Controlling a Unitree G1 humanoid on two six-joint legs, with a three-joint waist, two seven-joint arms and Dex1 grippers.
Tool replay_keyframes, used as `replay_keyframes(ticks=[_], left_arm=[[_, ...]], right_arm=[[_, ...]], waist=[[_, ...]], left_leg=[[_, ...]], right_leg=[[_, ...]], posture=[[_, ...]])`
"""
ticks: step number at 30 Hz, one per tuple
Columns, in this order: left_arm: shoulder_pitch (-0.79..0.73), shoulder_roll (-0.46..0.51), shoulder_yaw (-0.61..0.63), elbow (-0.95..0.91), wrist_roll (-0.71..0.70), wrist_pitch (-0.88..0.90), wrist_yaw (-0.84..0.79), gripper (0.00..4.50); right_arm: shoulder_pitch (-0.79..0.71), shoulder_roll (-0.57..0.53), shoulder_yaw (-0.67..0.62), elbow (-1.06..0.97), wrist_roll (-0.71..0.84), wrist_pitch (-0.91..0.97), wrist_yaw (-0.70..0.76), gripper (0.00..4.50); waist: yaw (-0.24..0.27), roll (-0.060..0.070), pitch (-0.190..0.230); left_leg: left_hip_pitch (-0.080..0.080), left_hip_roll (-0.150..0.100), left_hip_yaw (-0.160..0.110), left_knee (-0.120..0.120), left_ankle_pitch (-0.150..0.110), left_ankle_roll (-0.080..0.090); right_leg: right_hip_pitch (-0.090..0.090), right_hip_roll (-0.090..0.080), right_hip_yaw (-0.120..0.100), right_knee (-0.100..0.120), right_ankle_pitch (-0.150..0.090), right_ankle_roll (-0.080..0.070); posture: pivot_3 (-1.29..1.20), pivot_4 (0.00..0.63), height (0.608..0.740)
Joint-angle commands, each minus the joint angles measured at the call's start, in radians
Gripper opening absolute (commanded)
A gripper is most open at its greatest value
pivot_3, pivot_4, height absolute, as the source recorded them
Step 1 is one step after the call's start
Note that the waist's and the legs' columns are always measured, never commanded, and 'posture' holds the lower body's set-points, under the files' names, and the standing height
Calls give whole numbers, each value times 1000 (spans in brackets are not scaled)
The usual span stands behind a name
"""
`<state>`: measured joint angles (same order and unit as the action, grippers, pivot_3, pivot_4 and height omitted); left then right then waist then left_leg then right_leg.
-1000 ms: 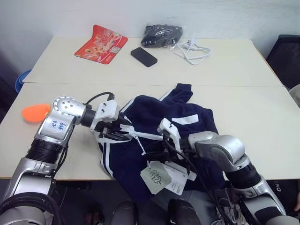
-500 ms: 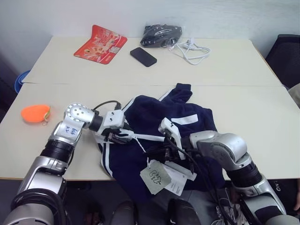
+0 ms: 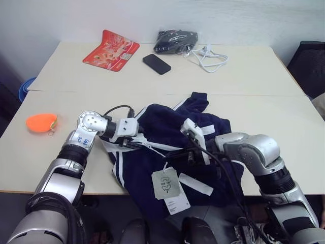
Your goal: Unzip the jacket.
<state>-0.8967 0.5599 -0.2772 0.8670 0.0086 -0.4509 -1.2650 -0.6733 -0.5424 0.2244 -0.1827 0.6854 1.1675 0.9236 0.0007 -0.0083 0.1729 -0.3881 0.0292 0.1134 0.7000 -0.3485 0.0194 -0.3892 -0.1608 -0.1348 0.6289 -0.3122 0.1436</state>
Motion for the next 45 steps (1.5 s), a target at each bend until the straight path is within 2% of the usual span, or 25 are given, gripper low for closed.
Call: replay_keyframes(ticks=[1,10,18,23,29,38,45], left_arm=[[48,-6,-29,48,67,26,19,2912],[75,8,-15,2,63,34,-2,2912],[91,9,-2,-23,57,53,0,2912],[102,17,4,-39,53,58,-3,2912],[100,16,9,-34,55,56,4,2912],[99,18,11,-33,55,54,7,2912],[97,23,11,-24,57,47,5,2912]], right_arm=[[-10,-11,-32,-7,25,7,16,34],[17,-104,-21,90,-94,-92,22,34],[59,-302,-81,187,-136,-180,135,34],[103,-463,-156,284,-163,-252,220,34],[119,-582,-229,446,-213,-339,277,34],[142,-679,-294,643,-271,-417,336,34],[174,-697,-350,722,-292,-443,322,34]], waist=[[0,0,-1],[-1,0,-1],[-1,0,-1],[-2,1,-1],[-2,1,-1],[-2,1,-1],[-3,4,-2]], left_leg=[[1,0,0,0,0,0],[1,0,0,0,0,0],[1,0,0,-1,0,0],[1,0,1,-1,0,0],[1,0,2,-1,0,0],[1,0,2,-1,0,0],[1,0,3,-1,0,0]], right_leg=[[1,0,0,0,0,0],[1,0,0,0,0,0],[1,0,0,-1,0,0],[1,-1,0,-2,0,0],[1,0,1,-2,0,0],[1,-1,1,-2,0,0],[1,-1,1,-2,0,0]], posture=[[0,150,740],[0,150,740],[0,150,740],[0,150,740],[0,150,740],[0,150,740],[0,150,740]])
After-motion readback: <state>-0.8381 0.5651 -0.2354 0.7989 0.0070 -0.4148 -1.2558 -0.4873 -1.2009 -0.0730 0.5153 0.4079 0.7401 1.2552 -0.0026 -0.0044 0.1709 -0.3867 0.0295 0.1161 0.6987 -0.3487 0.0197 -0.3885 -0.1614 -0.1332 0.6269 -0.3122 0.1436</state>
